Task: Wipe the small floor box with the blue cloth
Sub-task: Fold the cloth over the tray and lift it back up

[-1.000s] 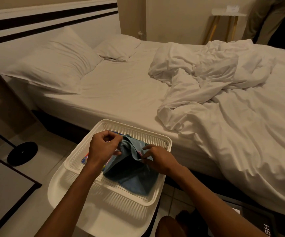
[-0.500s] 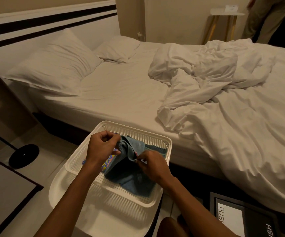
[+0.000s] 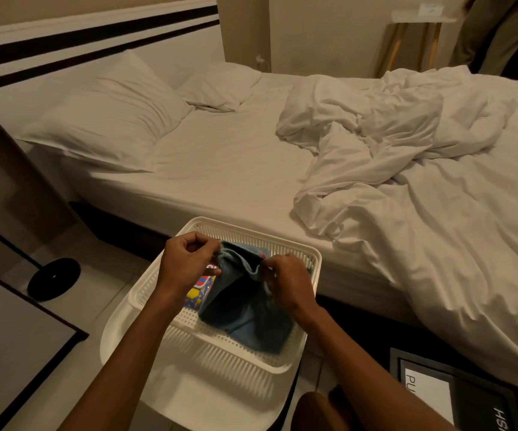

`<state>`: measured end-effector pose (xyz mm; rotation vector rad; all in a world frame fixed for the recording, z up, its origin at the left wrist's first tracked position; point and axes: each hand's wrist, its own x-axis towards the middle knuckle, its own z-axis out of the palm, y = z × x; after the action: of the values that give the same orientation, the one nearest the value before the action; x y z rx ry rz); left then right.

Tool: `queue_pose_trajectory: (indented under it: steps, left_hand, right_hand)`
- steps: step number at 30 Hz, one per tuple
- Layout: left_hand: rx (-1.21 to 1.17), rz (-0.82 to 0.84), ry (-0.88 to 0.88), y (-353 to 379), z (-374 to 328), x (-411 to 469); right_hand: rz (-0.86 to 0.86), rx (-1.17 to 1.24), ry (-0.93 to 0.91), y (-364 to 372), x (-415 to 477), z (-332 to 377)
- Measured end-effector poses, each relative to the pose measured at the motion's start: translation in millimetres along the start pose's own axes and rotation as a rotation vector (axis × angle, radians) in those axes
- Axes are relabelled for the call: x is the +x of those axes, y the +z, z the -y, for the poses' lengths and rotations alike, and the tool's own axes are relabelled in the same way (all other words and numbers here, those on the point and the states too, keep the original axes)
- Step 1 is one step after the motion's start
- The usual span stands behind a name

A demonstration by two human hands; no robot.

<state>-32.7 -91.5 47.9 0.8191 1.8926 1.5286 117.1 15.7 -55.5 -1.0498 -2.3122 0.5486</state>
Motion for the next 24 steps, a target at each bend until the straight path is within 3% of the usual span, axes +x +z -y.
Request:
queue_pose_trajectory:
  steps: [10,18,21,24]
  left_hand:
    - [0.186,0.002,0.132,-23,-5,11]
    - [0.571,0.181,0.458,-36,-15,17]
    - [0.765,0.217,0.517,-43,-17,18]
    - [0.813,0.249,0.530,-46,-18,17]
  right_hand:
    - [0.196,-0.050,-0.162,-76,46,-10]
    - [0.267,0.075,-0.132,-98,52,-6]
    - [0.346,0.026,-0.118,-104,54,-2]
    - [0.417,-0.077,-0.129,-108,56,1]
